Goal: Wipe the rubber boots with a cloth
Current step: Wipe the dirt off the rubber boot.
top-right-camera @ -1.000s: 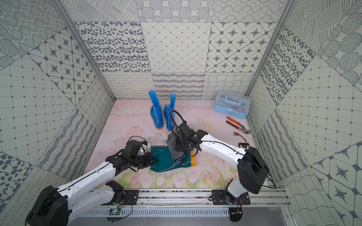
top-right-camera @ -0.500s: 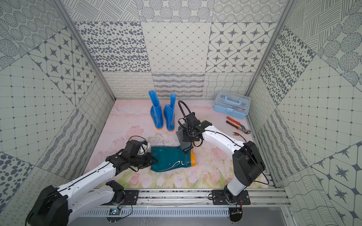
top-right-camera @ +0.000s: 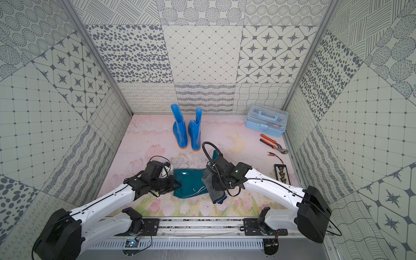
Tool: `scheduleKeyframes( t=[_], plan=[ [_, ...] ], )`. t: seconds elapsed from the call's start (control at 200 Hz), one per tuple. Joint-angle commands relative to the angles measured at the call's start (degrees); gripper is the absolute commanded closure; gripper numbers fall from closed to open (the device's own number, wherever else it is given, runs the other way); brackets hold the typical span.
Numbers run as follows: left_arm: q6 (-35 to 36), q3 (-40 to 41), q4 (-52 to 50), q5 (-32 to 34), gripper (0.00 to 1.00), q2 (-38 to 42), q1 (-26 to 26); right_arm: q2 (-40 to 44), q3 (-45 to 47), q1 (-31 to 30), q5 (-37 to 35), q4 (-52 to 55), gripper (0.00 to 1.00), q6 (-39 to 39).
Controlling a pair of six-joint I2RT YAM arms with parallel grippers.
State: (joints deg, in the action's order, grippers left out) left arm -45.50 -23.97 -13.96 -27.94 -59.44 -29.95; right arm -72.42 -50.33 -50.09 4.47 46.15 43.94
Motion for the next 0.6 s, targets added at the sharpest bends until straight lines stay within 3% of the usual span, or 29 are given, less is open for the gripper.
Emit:
scheduleKeyframes(
  t=[0.0, 0.38, 0.485, 0.595],
  plan=[
    [0.8, -1.4, 4.5, -3.0, 1.0, -2.6, -0.4, -2.1, -2.1, 5.1, -1.5, -2.6, 1.0, -2.5],
    [-0.6, -0.6, 2.7, -0.9, 1.0, 1.5, -2.1, -25.7, -26.9, 18.1, 1.6, -4.8, 1.0, -17.0],
    [-0.7, -0.6, 1.5, -0.7, 1.0, 2.2, -2.4, -26.1, -27.9, 18.2, 2.9, -4.7, 1.0, -16.4],
    [-1.1, 0.3, 1.3, 0.1, 1.0, 4.0, -2.4, -21.4, -22.6, 16.0, 2.5, -5.3, 1.0, -14.2]
  ],
)
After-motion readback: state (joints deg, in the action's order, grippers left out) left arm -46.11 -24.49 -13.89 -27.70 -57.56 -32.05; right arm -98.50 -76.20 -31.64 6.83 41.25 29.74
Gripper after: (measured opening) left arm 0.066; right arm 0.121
